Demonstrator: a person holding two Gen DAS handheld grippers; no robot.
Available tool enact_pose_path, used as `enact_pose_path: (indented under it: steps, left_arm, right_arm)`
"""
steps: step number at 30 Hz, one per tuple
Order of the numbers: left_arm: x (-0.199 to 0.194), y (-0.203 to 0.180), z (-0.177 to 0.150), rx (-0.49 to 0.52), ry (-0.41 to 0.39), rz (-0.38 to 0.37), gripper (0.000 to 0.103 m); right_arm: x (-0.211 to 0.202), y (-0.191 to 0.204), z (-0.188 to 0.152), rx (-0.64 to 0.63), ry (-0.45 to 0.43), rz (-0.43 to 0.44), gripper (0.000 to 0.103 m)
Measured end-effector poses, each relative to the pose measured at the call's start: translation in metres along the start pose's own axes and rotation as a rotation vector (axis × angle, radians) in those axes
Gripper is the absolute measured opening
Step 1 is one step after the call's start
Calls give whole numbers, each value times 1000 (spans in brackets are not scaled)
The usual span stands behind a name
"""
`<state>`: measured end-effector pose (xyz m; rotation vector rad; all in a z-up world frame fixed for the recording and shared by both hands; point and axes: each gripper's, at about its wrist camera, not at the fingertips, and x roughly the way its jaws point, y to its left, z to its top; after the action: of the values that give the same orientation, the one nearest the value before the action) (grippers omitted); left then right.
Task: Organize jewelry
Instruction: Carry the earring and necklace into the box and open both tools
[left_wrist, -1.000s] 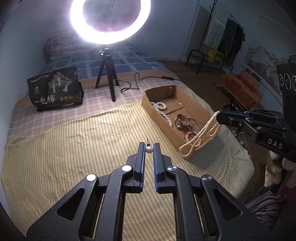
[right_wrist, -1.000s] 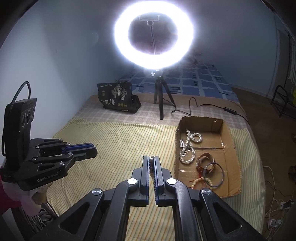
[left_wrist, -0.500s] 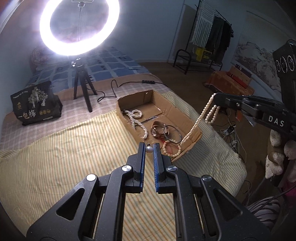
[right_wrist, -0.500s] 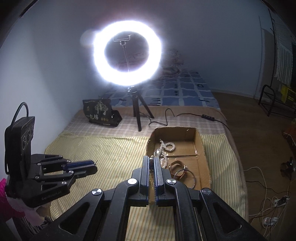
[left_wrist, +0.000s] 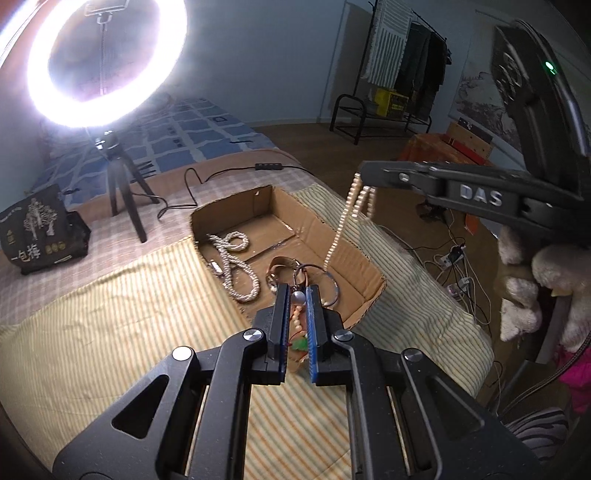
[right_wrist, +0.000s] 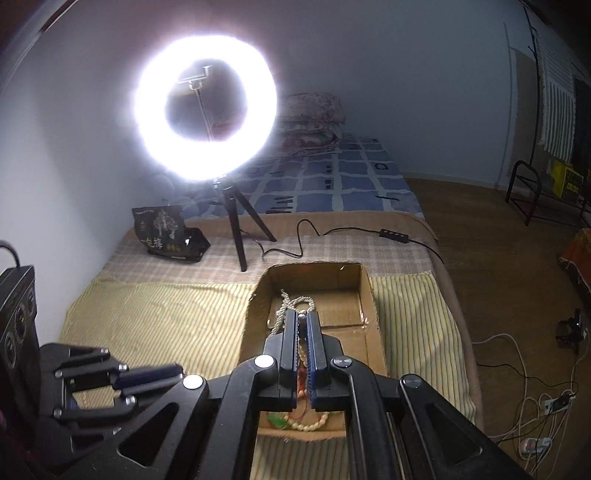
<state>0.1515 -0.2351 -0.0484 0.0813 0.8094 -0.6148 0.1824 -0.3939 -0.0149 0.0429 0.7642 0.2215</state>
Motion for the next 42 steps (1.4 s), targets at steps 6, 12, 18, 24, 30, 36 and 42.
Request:
enact_pose_path:
  steps: [6, 12, 18, 24, 30, 36, 42]
  left_arm:
    - [22, -2, 4, -22, 22, -3, 6]
    - [41, 0, 5, -48, 48, 11, 6]
    - [56, 2, 7, -67, 62, 43, 6]
    - [66, 4, 6, -80, 71, 48, 6]
    - [72, 4, 7, -83, 80, 38, 6]
    - [73, 2, 9, -76, 72, 46, 6]
    - [71, 2, 7, -75, 52, 64, 50]
  right_arm:
    - [27, -13, 7, 1, 22, -11, 1]
    - [51, -24, 10, 8, 44, -17, 1]
    - [71, -32, 11, 18, 64, -8, 1]
    - [88, -38, 8, 29, 81, -4, 1]
    - [97, -41, 6, 38, 90, 2, 2]
    - [99, -46, 6, 54, 84, 0, 32]
    - [97, -46, 5, 57, 66, -43, 74]
